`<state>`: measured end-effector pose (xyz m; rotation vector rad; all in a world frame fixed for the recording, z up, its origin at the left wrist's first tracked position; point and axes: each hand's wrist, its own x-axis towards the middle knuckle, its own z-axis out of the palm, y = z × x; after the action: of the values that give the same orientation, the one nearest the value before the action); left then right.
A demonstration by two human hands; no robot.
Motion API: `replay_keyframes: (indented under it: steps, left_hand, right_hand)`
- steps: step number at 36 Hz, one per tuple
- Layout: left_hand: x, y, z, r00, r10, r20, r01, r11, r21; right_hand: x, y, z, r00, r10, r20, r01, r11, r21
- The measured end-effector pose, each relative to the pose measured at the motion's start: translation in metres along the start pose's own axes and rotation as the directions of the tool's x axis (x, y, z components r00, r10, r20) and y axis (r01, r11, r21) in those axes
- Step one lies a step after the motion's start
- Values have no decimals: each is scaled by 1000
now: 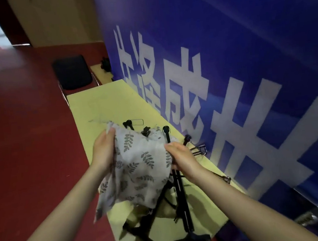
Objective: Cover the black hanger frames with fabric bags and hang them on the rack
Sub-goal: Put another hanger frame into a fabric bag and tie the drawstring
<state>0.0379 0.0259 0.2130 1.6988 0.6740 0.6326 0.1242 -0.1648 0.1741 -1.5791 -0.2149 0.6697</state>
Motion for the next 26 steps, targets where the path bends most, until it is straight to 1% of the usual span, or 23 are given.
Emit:
replay_keyframes:
  steps: [2, 4, 6, 9, 12, 14, 16, 18, 20, 21, 23, 24, 25, 26]
  left_hand:
    - [21, -25, -9, 1000, -1, -16, 3, 991, 136]
    - [41, -52, -17, 999, -35, -8, 36, 967, 251]
    - [58, -76, -20, 997, -75, 16, 67, 948, 311]
    - [80, -106, -22, 986, -155, 53, 131, 940, 316]
    - [103, -125, -18, 972, -182, 148, 123, 933, 339]
    - [112, -126, -12, 954, -206, 217, 127, 935, 332]
    - [118, -130, -5, 937, -227, 267, 131, 933, 334]
    - [121, -135, 3, 920, -234, 315, 115, 929, 351]
    - [124, -142, 10, 899, -235, 370, 94, 928, 360]
    - [126, -146, 12, 888, -240, 393, 83, 923, 375]
    - [133, -155, 16, 869, -239, 433, 42, 908, 416]
    - [136, -159, 16, 866, -233, 442, 28, 905, 424]
    - [139, -165, 18, 869, -222, 441, 15, 905, 425]
    - [142, -171, 20, 880, -212, 424, 6, 899, 437]
  right_hand:
    - [11, 16, 20, 999, 35, 19, -37, 996, 75]
    - [23, 31, 40, 996, 81, 29, -83, 991, 107]
    - [37, 47, 53, 990, 140, -10, -138, 985, 106]
    - [57, 68, 65, 976, 192, -107, -176, 974, 143]
    - [76, 83, 63, 942, 195, -273, -175, 980, 94]
    - [88, 89, 53, 893, 153, -424, -149, 988, 44]
    - [97, 95, 36, 820, 74, -567, -190, 971, -148]
    - [101, 101, 14, 782, 26, -623, -309, 884, -351]
    - [108, 110, -9, 788, -5, -616, -399, 757, -517]
    - [112, 114, -18, 799, -9, -601, -437, 677, -592]
    - [121, 121, -33, 816, 45, -577, -516, 508, -690]
    - [123, 123, -39, 823, 84, -562, -536, 443, -718]
    - [126, 126, -44, 833, 117, -541, -539, 393, -745]
    - [128, 129, -48, 845, 150, -513, -530, 367, -765]
